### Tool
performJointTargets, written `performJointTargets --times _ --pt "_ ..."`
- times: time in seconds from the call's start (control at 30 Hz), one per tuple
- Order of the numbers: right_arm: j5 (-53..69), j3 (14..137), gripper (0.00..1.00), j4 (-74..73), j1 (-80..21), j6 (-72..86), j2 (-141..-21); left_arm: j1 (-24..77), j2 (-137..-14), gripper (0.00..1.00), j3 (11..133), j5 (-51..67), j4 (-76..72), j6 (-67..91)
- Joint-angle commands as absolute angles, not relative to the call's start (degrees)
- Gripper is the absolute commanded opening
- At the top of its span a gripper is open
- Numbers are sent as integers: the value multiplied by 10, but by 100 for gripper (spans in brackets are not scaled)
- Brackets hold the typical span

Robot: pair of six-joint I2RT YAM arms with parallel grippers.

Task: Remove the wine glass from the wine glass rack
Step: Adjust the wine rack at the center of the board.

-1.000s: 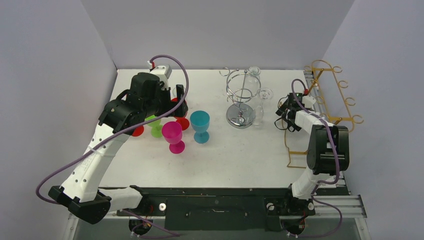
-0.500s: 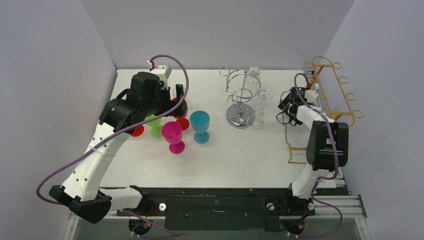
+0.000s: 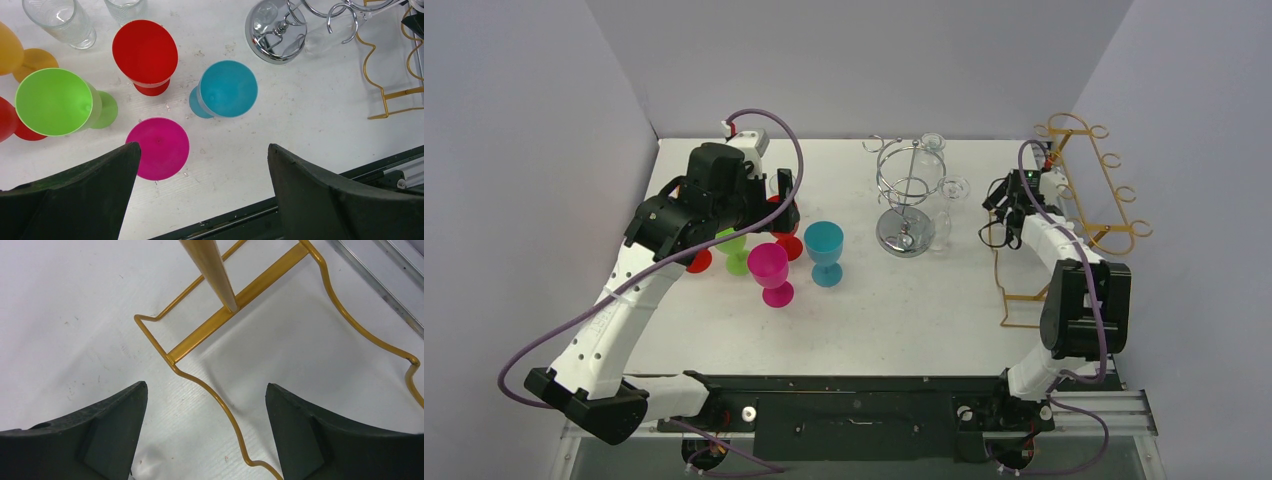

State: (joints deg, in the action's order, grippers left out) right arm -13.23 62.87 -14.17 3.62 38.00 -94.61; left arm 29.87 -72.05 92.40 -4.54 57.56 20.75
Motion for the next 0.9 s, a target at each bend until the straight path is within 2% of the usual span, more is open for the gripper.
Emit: performJointTargets --times 0.0,0.87 --pt "-144 611 83 -132 29 385 -911 294 -721 96 940 -37 551 203" --pt "-74 562 83 -147 22 423 -783 294 -710 96 909 -22 530 214"
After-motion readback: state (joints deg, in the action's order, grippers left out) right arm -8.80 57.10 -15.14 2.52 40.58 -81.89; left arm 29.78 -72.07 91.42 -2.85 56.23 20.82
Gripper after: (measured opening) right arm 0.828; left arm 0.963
